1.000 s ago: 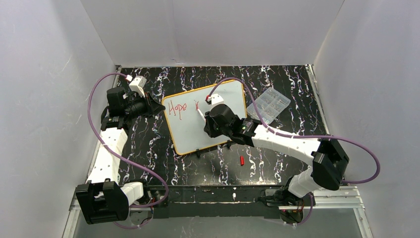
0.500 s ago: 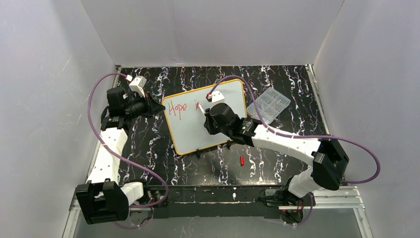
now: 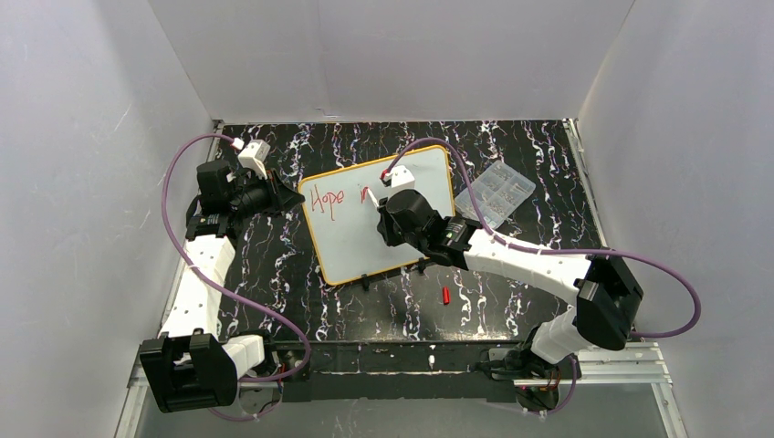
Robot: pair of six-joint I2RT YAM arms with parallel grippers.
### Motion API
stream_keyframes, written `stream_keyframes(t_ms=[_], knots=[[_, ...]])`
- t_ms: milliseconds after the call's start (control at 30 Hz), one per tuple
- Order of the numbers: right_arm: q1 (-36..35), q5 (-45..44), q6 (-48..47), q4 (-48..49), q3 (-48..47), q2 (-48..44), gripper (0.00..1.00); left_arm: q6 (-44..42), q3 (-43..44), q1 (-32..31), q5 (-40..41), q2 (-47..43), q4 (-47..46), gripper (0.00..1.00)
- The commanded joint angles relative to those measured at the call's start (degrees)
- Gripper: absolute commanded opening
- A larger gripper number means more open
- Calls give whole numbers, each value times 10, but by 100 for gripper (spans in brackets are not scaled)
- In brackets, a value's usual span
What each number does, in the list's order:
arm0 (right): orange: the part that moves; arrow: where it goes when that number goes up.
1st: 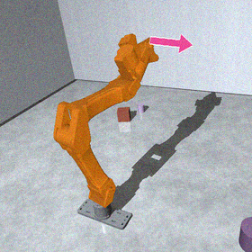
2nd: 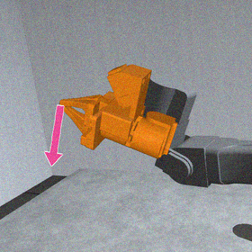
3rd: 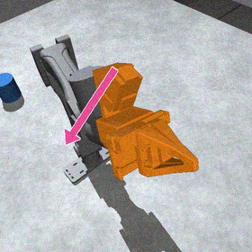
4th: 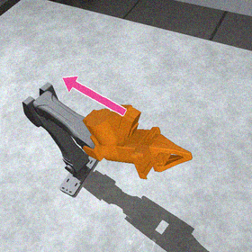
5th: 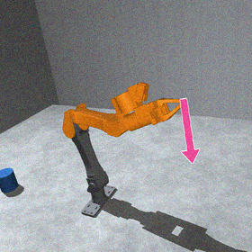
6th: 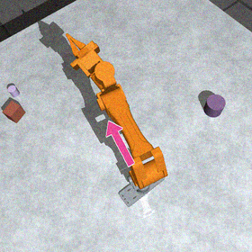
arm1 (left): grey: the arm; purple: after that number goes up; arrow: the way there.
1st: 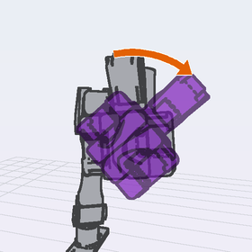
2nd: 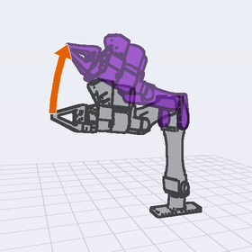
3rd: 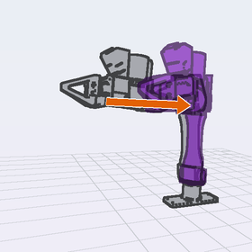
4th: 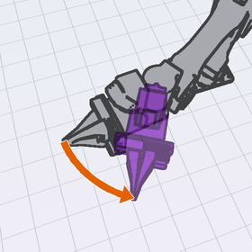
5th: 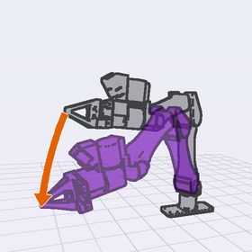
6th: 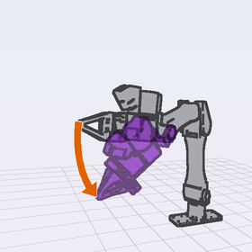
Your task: Write a sentence on the whiteboard
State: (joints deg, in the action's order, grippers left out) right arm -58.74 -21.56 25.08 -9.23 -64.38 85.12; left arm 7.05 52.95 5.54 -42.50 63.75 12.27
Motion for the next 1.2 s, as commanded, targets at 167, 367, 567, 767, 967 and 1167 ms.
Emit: stream_keyframes(t_ms=[167,367,567,767,967,1167], knots=[[3,-24,9,-5,0,-4,1,-6,-2,-3,-24,-17,3,0],[3,-8,16,-13,10,-4,1,-6,-3,-3,-24,-17,3,0],[3,3,25,-14,33,-13,1,-6,-2,-4,-24,-19,3,0],[1,16,16,-11,32,-26,1,-6,-2,-4,-23,-18,3,0],[2,-13,-5,15,37,-69,1,-5,-1,-3,-24,-16,3,0],[18,-39,-20,-4,24,-72,1,-5,-1,-3,-26,-15,3,0]])
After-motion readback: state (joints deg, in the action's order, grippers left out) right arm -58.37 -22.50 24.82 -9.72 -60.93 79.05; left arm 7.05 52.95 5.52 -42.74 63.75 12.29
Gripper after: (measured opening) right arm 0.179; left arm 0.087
